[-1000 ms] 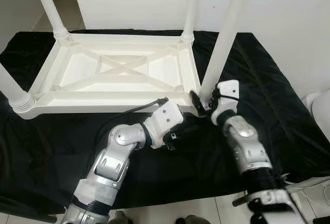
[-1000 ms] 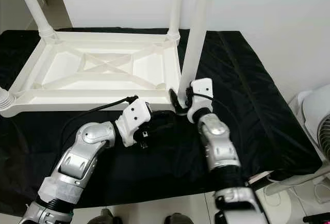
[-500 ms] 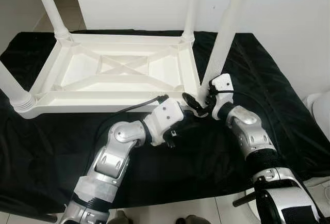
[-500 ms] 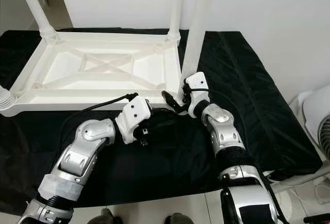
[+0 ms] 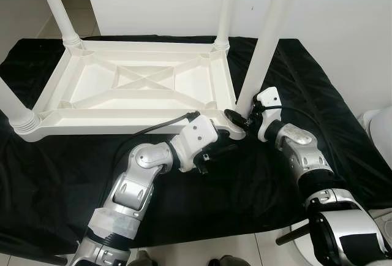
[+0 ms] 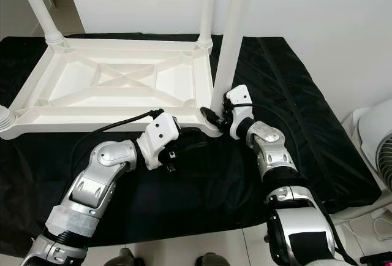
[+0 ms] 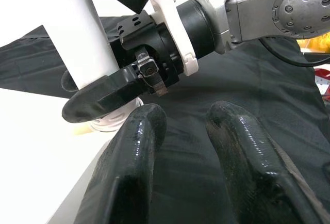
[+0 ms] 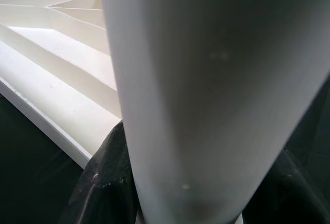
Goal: Building children table
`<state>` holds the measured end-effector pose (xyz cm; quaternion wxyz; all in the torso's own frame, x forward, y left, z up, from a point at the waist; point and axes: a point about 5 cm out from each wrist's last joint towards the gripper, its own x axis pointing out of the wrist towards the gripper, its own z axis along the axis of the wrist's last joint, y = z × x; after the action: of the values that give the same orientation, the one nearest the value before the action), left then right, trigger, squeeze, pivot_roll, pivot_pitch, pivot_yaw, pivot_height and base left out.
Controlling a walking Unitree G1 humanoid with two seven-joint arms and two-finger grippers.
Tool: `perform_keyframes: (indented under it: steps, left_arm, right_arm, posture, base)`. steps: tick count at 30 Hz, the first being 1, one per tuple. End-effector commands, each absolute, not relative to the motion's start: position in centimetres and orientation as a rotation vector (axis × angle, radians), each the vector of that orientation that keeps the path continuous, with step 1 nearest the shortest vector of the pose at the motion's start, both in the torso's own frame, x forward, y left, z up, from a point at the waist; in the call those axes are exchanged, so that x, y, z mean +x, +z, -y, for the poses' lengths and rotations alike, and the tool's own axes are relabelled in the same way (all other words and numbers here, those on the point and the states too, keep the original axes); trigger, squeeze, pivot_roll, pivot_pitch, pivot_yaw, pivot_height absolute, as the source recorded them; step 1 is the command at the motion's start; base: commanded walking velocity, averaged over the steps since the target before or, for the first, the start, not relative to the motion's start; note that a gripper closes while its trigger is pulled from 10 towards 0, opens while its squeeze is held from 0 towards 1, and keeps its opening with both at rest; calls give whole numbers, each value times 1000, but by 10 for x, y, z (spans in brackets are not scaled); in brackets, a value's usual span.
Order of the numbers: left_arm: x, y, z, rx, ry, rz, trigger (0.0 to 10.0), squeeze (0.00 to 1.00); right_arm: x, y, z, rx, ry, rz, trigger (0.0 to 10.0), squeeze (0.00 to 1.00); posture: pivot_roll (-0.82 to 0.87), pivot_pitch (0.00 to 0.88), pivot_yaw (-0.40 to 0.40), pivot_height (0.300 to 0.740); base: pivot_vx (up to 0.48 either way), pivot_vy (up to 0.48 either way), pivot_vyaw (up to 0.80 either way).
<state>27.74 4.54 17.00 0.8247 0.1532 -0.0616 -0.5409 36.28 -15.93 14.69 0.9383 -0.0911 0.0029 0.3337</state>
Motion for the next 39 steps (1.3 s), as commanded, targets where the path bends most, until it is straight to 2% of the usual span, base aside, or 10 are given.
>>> perform_keyframes:
  steps: [1,8,11,19,21,25,28,39]
  left_arm:
    - [284,170,-47,310,-1033,137,10000,0]
    - [284,170,-46,308,-1034,138,10000,0]
    - [283,170,-46,303,-1029,136,10000,0]
    - [281,168,-46,296,-1029,133,10000,0]
    - [281,168,-45,295,-1035,132,10000,0]
    - [281,168,-44,294,-1039,132,10000,0]
    - [281,167,-44,296,-1044,130,10000,0]
    - [282,168,-46,304,-1048,130,10000,0]
  right_arm:
    - [363,141,159,-160,673,-29,10000,0]
    - [365,144,158,-135,599,-4,10000,0]
    - [361,148,149,-116,535,60,10000,0]
    - [350,146,137,-85,283,108,10000,0]
    - [341,140,131,-92,160,109,10000,0]
    - [338,138,129,-88,98,108,10000,0]
    - [333,134,122,-4,-10,77,10000,0]
    - [327,138,111,10,11,78,10000,0]
  posture:
    - [-84,43,1,740]
    - [-85,46,-6,740]
    - [-83,46,-15,740]
    - [-94,52,-11,740]
    - [-99,54,-4,740]
    - [-100,55,-3,740]
    - [-99,58,3,740]
    - [-99,59,1,740]
  base:
    - [0,0,0]
    - [0,0,0]
    - [0,0,0]
    - [0,0,0]
    - [0,0,0]
    - [0,0,0]
    - [0,0,0]
    - [0,0,0]
